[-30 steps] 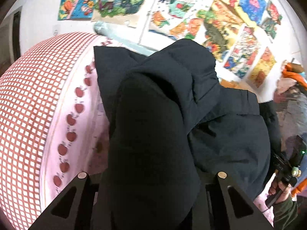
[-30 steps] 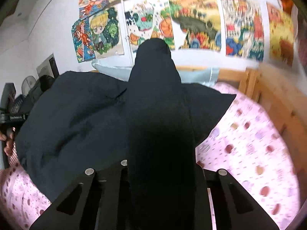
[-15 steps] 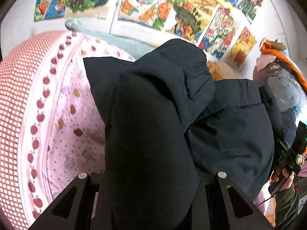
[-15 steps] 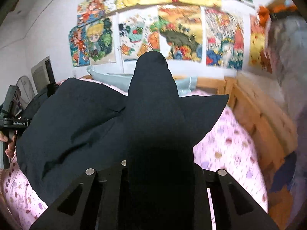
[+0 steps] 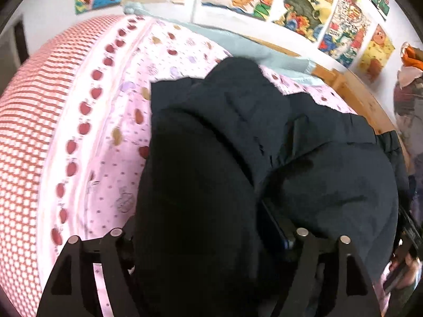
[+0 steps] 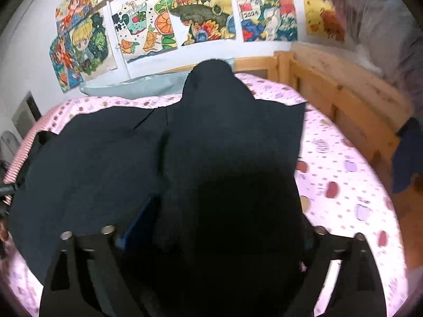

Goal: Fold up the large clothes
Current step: 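Lay the lifted jacket flat on the bed with both grippers, then open both grippers and pull them back from the jacket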

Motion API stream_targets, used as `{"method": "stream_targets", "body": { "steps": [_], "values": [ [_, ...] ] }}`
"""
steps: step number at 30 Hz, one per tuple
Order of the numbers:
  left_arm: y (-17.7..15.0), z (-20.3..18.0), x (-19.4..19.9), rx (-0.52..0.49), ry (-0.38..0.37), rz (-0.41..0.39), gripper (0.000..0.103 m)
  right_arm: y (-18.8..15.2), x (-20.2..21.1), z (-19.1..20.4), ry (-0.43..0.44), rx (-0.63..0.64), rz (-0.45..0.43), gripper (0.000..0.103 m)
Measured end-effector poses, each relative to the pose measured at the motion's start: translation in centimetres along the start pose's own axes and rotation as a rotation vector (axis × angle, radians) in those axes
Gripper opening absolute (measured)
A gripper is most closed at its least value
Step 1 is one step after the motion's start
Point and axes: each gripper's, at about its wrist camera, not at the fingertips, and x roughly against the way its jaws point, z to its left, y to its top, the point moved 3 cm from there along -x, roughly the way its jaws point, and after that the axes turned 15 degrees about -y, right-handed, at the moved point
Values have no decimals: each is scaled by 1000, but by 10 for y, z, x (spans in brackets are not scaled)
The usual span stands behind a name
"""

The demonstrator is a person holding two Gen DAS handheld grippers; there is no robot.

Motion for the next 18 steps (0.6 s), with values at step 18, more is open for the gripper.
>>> {"method": "stream_targets", "body": {
  "steps": [18],
  "values": [
    [-94, -83, 94, -279, 54, -415, 103, -61, 105, -22, -6, -129, -242, 100]
  ]
}}
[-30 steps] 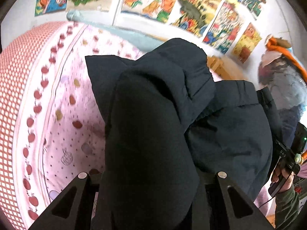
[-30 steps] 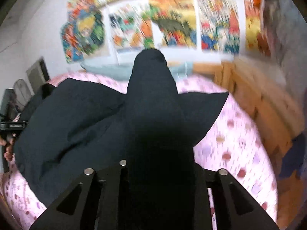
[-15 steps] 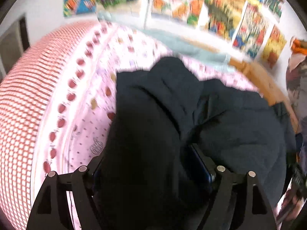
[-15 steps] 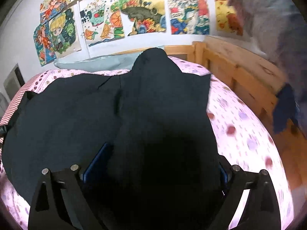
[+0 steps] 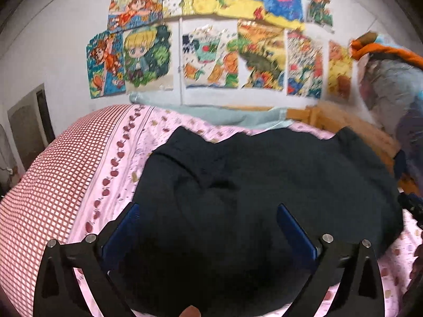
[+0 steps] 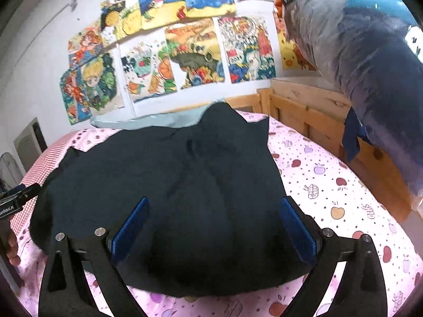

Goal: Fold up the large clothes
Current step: 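Open both grippers and pull them back from the jacket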

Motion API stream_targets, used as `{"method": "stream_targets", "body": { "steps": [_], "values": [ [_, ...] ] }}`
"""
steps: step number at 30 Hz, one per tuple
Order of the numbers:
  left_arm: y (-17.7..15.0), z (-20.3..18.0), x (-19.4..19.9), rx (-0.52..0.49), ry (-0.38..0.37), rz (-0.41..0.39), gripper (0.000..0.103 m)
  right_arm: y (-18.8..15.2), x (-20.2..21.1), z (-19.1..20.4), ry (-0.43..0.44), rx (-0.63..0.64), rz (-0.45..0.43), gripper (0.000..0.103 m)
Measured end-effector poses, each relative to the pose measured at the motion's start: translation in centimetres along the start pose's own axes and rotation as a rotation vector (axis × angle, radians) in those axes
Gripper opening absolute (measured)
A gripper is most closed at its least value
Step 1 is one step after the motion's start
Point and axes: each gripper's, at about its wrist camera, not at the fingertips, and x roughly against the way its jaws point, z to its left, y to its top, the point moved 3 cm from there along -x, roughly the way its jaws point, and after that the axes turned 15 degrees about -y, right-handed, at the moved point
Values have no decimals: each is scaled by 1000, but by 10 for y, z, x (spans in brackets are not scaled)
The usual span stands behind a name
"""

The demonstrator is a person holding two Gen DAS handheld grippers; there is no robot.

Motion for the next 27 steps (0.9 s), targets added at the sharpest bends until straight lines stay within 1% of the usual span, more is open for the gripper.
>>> {"method": "stream_targets", "body": {
  "steps": [2, 5, 6, 8, 9, 11, 12, 14, 15, 20, 22, 24, 27],
  "values": [
    [-6, -3, 6, 22, -22, -11, 103, -2, 11, 5, 7, 28, -28, 100],
    [-12, -8, 5, 41, -24, 6, 103, -4, 27, 9, 31, 47, -64, 100],
    [-15, -9, 7, 41, -17, 11, 103, -4, 31, 10, 39, 50, -78, 101],
    [-19, -12, 14, 25, 11, 0, 103, -4, 44, 10, 42, 48, -134, 101],
    [-20, -12, 21, 12, 40, -22, 103, -6, 54, 9, 31, 42, -165, 101],
    [-23, -13, 33, 0, 53, -56, 103, -8, 67, 11, 34, 39, -208, 101],
    [-25, -14, 40, -4, 53, -73, 103, -10, 73, 13, 36, 39, -212, 101],
    [-29, -14, 50, 0, 54, -81, 103, -14, 84, 17, 50, 46, -211, 101],
    [-31, -16, 54, 1, 44, -80, 103, -18, 89, 20, 59, 58, -209, 101],
    [-45, -24, 66, -1, 24, -54, 103, -34, 115, 26, 49, 101, -226, 101],
    [-51, -28, 70, -6, 1, -47, 103, -42, 122, 27, 57, 109, -217, 101],
    [-57, -30, 73, -3, -10, -45, 103, -48, 127, 26, 67, 100, -201, 101],
    [-64, -35, 81, -12, 2, -73, 103, -56, 136, 20, 57, 78, -213, 101]
  ]
}}
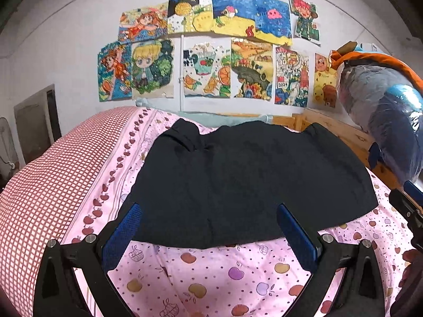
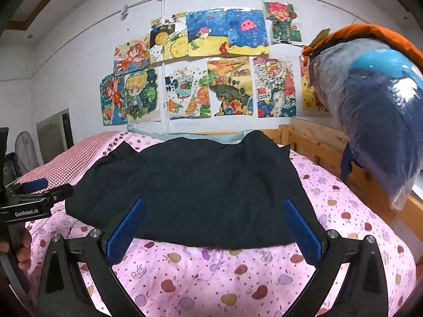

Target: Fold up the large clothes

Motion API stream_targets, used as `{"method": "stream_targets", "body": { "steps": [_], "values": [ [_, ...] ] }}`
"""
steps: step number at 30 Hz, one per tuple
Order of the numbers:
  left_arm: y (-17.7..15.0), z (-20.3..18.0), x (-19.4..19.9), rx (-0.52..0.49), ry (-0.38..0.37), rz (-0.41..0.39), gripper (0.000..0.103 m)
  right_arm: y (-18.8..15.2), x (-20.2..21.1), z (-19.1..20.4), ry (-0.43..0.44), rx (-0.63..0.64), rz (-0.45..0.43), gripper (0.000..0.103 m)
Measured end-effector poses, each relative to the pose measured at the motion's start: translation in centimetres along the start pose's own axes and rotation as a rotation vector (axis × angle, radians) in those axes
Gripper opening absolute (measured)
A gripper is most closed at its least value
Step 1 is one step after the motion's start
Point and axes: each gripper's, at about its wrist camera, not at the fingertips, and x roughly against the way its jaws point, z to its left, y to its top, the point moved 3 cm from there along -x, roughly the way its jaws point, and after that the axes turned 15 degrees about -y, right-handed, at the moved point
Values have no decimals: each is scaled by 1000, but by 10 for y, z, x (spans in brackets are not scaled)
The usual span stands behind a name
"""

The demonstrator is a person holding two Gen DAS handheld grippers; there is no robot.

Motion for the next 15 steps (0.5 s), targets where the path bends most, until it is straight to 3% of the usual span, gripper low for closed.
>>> {"method": "stream_targets", "body": {
  "steps": [5, 12, 15],
  "values": [
    [-7, -9, 8, -33, 8, -19, 103, -11, 8, -10, -9, -39, 6, 101],
    [-19, -23, 14, -59, -48, 10, 103, -17, 11, -12, 6, -9, 17, 101],
    [-21, -25, 14, -80, -22, 18, 103, -18, 13, -14, 25, 4, 12, 101]
  ]
}}
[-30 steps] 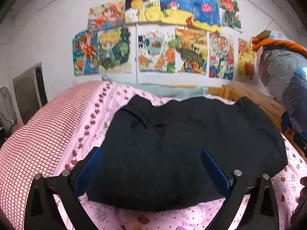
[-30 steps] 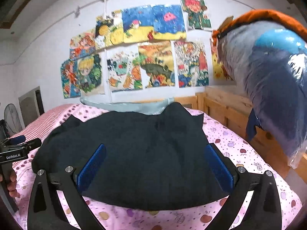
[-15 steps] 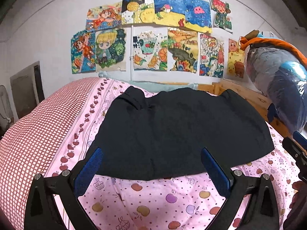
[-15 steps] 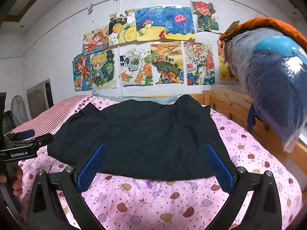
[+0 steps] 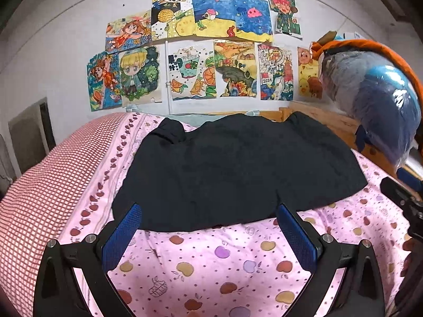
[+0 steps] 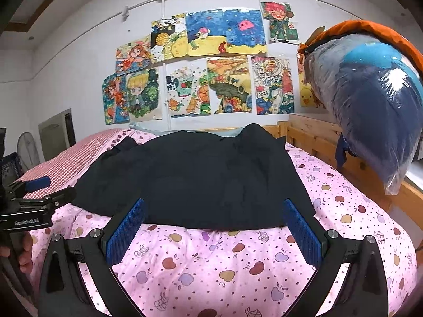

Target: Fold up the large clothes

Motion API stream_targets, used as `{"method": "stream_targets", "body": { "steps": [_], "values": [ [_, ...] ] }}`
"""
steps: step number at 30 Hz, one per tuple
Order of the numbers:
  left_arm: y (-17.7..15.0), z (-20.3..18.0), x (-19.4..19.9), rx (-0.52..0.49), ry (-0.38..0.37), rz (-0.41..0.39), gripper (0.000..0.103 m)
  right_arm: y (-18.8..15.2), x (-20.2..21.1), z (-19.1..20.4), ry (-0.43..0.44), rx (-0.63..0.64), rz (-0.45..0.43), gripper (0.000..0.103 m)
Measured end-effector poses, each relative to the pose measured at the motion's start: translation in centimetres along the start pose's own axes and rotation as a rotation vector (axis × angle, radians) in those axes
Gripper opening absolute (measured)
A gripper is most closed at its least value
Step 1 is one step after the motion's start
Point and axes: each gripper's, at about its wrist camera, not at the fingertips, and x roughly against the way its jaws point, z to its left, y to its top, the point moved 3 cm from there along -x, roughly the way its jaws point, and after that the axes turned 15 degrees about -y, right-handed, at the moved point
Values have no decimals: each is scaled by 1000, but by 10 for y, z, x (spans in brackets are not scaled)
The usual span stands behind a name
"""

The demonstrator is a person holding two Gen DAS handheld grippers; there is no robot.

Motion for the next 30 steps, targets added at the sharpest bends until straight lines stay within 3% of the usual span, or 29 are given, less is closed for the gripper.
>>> {"method": "stream_targets", "body": {
  "steps": [6, 16, 30],
  "values": [
    [-8, 8, 4, 37, 8, 10, 103, -5, 6, 4, 9, 43, -7, 101],
    [-11, 4, 10, 5, 12, 5, 103, -12, 9, 12, 24, 68, 12, 101],
    [-17, -1, 10, 2, -4, 26, 103, -20, 1, -1, 11, 23, 57, 101]
  ]
}}
